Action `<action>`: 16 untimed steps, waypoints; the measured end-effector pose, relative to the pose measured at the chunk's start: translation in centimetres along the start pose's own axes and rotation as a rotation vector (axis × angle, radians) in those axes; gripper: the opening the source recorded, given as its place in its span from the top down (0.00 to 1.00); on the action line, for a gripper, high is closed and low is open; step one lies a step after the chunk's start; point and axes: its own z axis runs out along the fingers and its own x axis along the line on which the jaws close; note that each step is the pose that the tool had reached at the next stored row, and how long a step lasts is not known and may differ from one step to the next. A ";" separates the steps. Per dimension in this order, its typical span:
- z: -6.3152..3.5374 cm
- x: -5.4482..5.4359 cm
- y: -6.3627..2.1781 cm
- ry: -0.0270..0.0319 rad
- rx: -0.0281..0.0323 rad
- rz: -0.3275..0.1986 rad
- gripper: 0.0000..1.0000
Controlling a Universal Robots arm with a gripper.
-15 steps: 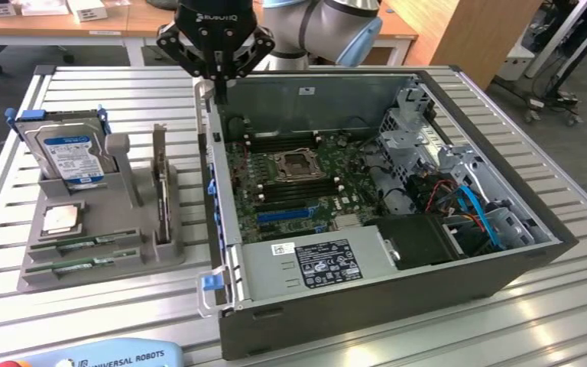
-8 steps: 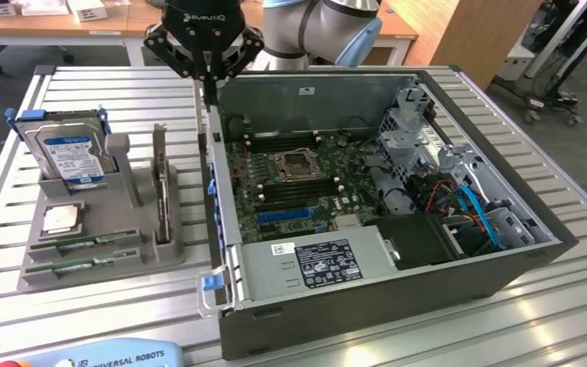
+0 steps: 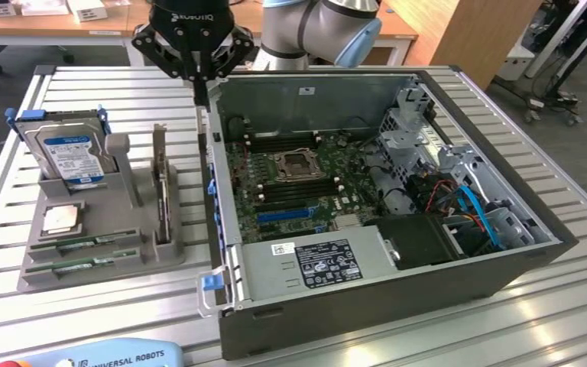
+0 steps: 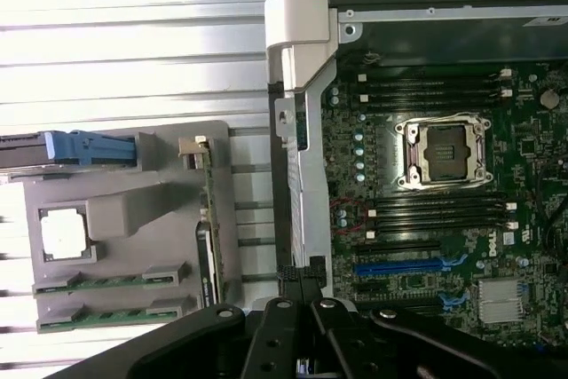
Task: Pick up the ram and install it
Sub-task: 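Reach for the ram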
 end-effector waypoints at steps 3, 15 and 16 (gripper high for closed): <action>0.00 0.4 -0.04 -0.0001 -0.0001 0.000 0.90; -0.02 2.3 -0.17 -0.0001 0.0000 0.000 0.90; -0.02 2.5 -0.19 0.0000 0.0000 0.000 0.90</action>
